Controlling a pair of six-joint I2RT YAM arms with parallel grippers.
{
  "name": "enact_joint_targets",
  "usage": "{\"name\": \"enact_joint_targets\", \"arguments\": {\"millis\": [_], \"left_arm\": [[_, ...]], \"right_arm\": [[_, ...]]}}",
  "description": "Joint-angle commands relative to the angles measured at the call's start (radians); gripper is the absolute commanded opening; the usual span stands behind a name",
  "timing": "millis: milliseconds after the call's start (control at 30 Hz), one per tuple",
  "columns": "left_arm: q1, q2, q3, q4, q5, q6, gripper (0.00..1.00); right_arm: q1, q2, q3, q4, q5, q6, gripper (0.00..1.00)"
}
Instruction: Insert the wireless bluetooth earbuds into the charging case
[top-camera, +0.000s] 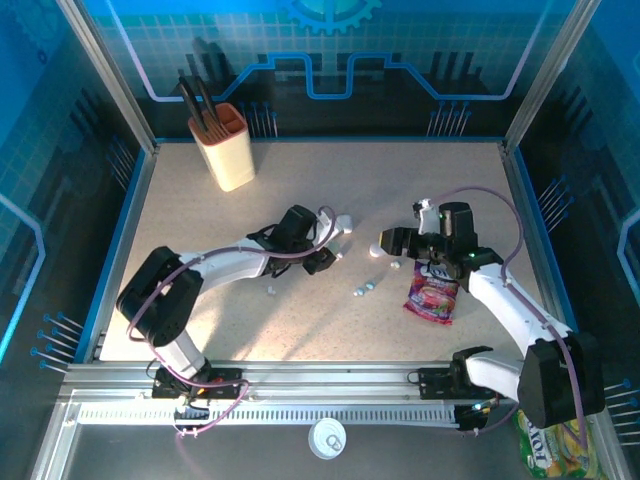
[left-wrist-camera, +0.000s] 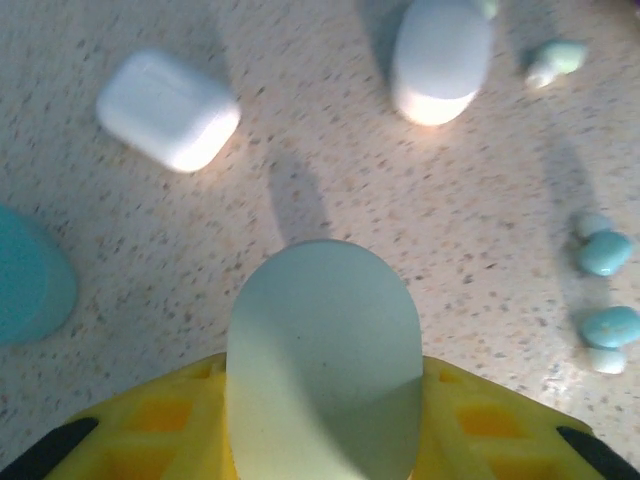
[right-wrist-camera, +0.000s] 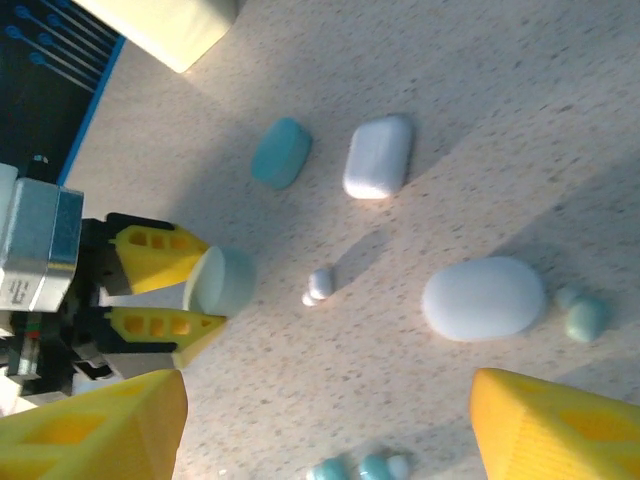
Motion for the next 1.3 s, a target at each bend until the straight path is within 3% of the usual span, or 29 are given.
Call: {"name": "enact_joint_targets", "arguments": {"millis": [0, 333, 533, 733, 1100, 1267], "left_arm": [[-0.007, -0.058, -0.054, 0.130, 0.113, 0.102, 0.38], [-0.007, -0.150, -0.175, 0.322, 0.243, 0.148, 0.37], [-0.006, -0.168, -0.192, 0.354, 0.248, 0.150, 0.37], [-0.009, -0.188, -0.213, 0.394, 0.258, 0.145, 0.38], [-0.009, -0.197, -0.235, 0.413, 0.253, 0.154, 0.40], [-0.008, -0.197, -0.233, 0.435, 0.244, 0.147, 0.41]], "right_arm": [[0.032, 0.025, 0.051, -0.021, -0.101, 0.070, 0.75], [0.149, 0.180, 0.152, -0.028, -0.220, 0.141, 0.70], [0.203, 0.249, 0.170, -0.014, -0.237, 0.165, 0.66], [0.227, 0.294, 0.198, 0.013, -0.251, 0.194, 0.60], [0.230, 0.321, 0.223, 0.038, -0.271, 0.236, 0.39], [0.229, 0.334, 0.234, 0.015, -0.282, 0.226, 0.42]]}}
